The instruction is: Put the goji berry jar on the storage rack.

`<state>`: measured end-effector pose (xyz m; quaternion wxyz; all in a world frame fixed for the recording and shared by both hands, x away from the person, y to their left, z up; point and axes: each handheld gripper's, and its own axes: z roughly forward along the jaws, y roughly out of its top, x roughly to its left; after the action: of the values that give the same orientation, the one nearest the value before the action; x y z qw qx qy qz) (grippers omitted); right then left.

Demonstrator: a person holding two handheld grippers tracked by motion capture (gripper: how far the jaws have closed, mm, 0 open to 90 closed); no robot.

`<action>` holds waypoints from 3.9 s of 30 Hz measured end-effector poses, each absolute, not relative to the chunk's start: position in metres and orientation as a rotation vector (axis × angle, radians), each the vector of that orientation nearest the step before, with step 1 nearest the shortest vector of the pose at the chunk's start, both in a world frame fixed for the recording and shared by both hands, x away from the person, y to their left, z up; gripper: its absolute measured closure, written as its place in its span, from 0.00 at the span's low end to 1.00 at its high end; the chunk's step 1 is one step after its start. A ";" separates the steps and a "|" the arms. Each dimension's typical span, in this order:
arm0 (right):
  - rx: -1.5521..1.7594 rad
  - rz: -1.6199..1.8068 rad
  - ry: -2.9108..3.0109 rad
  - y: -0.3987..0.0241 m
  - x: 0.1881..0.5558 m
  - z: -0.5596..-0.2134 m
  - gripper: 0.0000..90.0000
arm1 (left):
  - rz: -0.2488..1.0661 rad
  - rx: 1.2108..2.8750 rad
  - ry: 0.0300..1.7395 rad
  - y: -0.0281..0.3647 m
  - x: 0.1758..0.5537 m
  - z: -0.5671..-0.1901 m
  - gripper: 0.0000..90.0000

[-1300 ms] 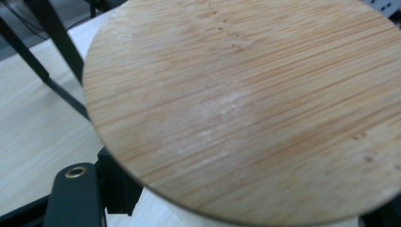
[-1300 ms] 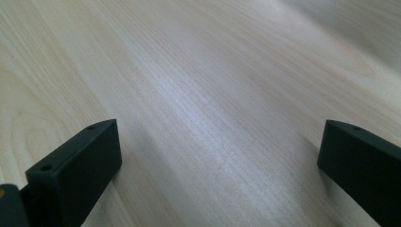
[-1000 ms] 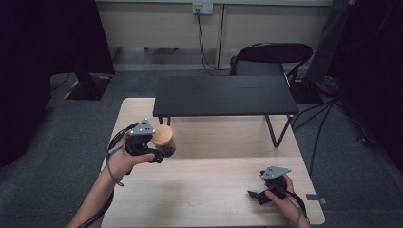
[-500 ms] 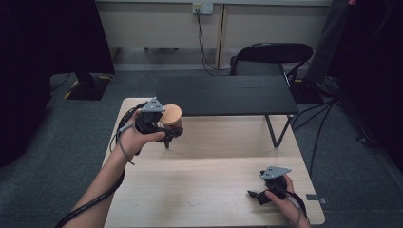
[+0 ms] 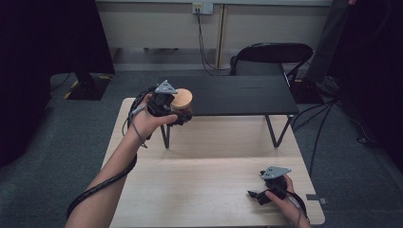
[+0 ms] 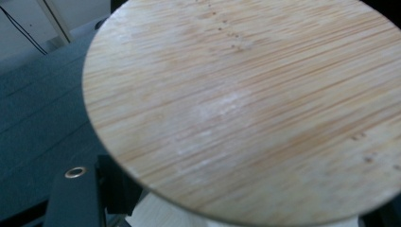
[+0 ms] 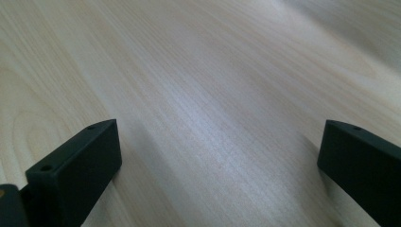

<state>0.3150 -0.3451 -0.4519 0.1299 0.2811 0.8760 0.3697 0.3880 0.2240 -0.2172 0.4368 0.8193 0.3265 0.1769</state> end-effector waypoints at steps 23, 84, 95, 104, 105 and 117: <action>0.805 1.076 2.554 -0.347 0.316 -0.452 0.00 | 0.481 2.035 0.913 0.184 0.431 -0.213 0.28; 0.780 1.084 2.565 -0.350 0.318 -0.452 0.00 | 0.487 2.021 0.933 0.182 0.439 -0.240 0.01; 0.780 1.084 2.565 -0.350 0.318 -0.452 0.00 | 0.483 2.048 0.886 0.198 0.414 -0.240 0.01; 0.780 1.083 2.566 -0.350 0.318 -0.452 0.00 | 0.450 2.039 0.865 0.221 0.393 -0.252 0.01; 0.780 1.083 2.566 -0.350 0.318 -0.452 0.00 | 0.446 2.042 0.863 0.223 0.391 -0.253 0.01; 0.780 1.082 2.566 -0.350 0.318 -0.452 0.00 | 0.423 2.026 0.858 0.246 0.369 -0.280 0.01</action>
<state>0.3182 -0.3497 -0.4519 0.1243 0.2674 0.8804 0.3713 0.3690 0.2460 -0.2795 0.4356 0.8140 0.3446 0.1700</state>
